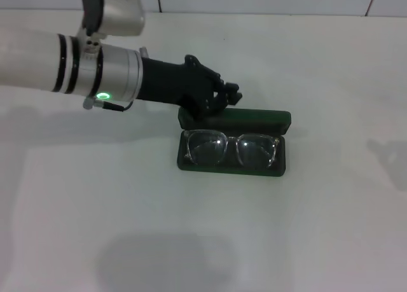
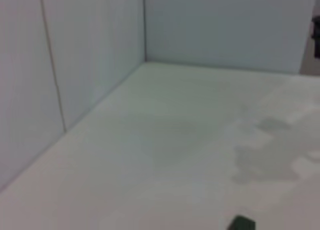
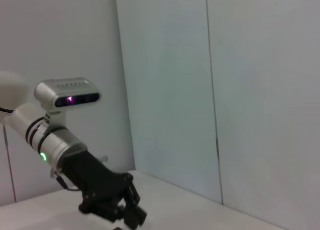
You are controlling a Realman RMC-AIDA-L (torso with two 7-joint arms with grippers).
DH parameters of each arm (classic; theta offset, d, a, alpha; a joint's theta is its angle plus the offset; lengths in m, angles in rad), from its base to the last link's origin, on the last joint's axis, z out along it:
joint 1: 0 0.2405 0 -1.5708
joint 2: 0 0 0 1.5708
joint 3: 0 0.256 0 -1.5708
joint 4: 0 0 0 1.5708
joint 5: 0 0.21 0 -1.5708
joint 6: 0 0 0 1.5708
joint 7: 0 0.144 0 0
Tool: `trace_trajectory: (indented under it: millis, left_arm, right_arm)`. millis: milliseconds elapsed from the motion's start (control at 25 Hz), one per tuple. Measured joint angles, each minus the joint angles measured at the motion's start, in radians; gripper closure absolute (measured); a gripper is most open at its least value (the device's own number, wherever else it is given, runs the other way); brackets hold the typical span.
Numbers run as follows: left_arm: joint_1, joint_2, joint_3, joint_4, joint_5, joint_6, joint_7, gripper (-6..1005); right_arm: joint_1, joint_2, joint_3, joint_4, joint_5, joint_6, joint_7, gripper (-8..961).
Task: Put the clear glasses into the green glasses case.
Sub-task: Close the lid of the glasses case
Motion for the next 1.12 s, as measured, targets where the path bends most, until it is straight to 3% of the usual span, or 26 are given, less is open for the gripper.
trace_trajectory:
  millis: [1120]
  left_arm:
    - [-0.042, 0.000, 0.007, -0.037, 0.013, -0.028, 0.006, 863]
  right_arm:
    - [-0.005, 0.003, -0.003, 0.054, -0.003, -0.023, -0.019, 924]
